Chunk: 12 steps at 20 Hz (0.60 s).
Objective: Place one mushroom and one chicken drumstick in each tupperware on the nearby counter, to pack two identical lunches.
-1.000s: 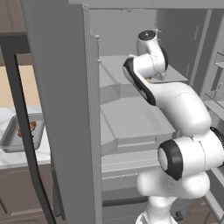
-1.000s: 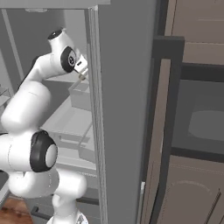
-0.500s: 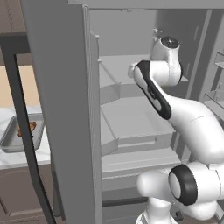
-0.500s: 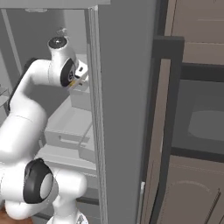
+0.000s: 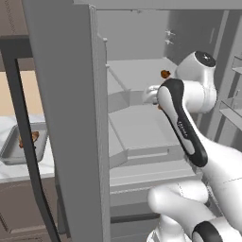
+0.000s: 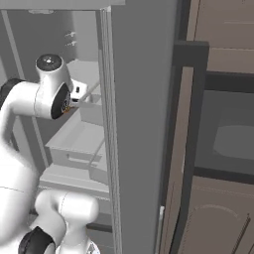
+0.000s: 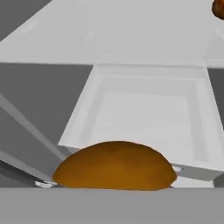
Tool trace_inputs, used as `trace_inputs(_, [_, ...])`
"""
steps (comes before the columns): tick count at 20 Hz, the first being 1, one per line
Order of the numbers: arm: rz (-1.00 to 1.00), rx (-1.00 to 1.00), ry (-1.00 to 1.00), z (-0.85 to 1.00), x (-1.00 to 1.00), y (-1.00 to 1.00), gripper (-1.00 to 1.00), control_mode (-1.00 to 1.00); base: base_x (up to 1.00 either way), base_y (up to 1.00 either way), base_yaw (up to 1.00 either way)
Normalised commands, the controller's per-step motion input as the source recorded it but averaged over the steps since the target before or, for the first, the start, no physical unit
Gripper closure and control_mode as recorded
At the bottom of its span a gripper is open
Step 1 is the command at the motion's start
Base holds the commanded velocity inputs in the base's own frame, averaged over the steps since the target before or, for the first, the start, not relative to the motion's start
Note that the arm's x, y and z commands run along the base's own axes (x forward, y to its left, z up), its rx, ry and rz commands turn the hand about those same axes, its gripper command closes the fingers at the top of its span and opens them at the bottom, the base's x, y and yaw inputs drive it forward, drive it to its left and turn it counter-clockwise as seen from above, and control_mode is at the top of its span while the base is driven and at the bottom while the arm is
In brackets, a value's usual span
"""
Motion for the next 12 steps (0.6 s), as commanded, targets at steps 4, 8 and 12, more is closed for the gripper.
trace_inputs(4, [0.22, -0.03, -0.05, -0.02, -0.88, 0.03, 1.00, -1.00, 0.00, 0.00, 0.00])
trace_inputs(8, [0.02, -0.11, 0.01, 0.00, -0.67, 0.13, 1.00, -1.00, 0.00, 0.00, 0.00])
trace_inputs(12, [0.00, -0.09, 0.00, -0.03, -0.67, 0.00, 1.00, -1.00, 0.00, 0.00, 0.00])
